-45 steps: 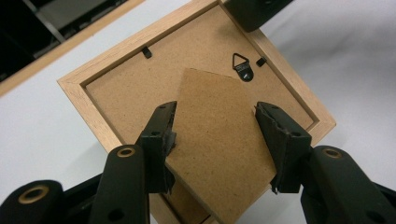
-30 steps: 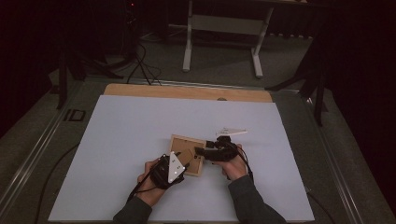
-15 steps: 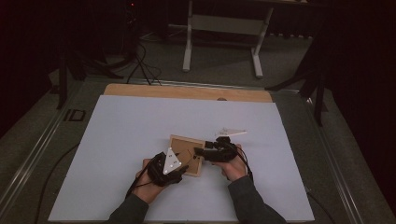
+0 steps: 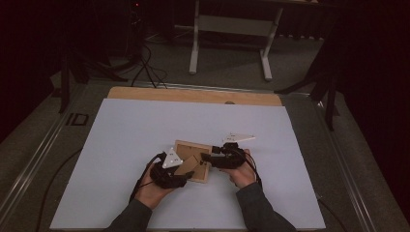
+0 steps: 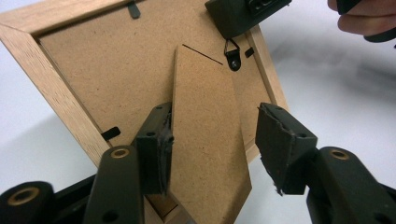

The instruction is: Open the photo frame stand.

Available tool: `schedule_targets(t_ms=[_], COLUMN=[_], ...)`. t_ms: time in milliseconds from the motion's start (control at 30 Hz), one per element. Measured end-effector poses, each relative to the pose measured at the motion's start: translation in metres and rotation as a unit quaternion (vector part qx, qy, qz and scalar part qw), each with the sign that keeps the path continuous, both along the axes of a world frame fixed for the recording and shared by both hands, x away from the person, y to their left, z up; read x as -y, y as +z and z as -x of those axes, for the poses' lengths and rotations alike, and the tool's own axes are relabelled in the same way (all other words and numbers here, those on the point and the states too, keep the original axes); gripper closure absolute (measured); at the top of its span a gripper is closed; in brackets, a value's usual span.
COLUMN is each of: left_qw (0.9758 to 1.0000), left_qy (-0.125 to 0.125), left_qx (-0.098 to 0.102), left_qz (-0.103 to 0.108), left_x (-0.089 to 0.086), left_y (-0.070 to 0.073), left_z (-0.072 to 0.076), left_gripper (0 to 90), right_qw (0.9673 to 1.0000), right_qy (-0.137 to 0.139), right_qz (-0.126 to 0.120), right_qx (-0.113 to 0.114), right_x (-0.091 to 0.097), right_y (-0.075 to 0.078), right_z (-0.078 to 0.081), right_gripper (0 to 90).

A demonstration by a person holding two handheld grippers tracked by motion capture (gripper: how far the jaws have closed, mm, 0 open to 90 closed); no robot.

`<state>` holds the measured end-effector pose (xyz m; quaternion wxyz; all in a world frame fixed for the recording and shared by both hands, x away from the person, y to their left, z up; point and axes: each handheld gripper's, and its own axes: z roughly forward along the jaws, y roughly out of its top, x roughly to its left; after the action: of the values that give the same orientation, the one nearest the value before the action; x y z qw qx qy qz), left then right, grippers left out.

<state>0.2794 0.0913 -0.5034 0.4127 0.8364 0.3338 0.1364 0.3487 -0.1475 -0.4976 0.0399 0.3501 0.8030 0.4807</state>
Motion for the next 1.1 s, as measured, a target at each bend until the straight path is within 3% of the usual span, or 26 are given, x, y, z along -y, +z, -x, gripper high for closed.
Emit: schedule_targets(t_ms=[133, 400, 800, 1100], left_qw=[0.9999, 0.9998, 0.9999, 0.9998], left_qy=[0.002, -0.001, -0.008, -0.007], left_qx=[-0.009, -0.017, -0.001, 0.007], left_qz=[0.012, 0.009, -0.014, -0.02], left_x=[-0.002, -0.003, 0.0, 0.0], left_y=[0.001, 0.002, 0.001, 0.001], left_z=[-0.001, -0.001, -0.001, -0.001], left_gripper=[52.4, 60.1, 63.7, 64.2], right_qw=[1.0, 0.9996, 0.998, 0.9975], right_qy=[0.003, 0.009, 0.015, 0.016], right_qz=[-0.001, -0.002, 0.01, 0.011], right_qx=[0.008, 0.026, 0.061, 0.068], right_x=[0.0, -0.001, -0.005, -0.005], right_y=[0.001, 0.005, 0.013, 0.015], right_z=[0.001, 0.005, 0.011, 0.011], right_gripper=[48.0, 51.3, 55.0, 55.9])
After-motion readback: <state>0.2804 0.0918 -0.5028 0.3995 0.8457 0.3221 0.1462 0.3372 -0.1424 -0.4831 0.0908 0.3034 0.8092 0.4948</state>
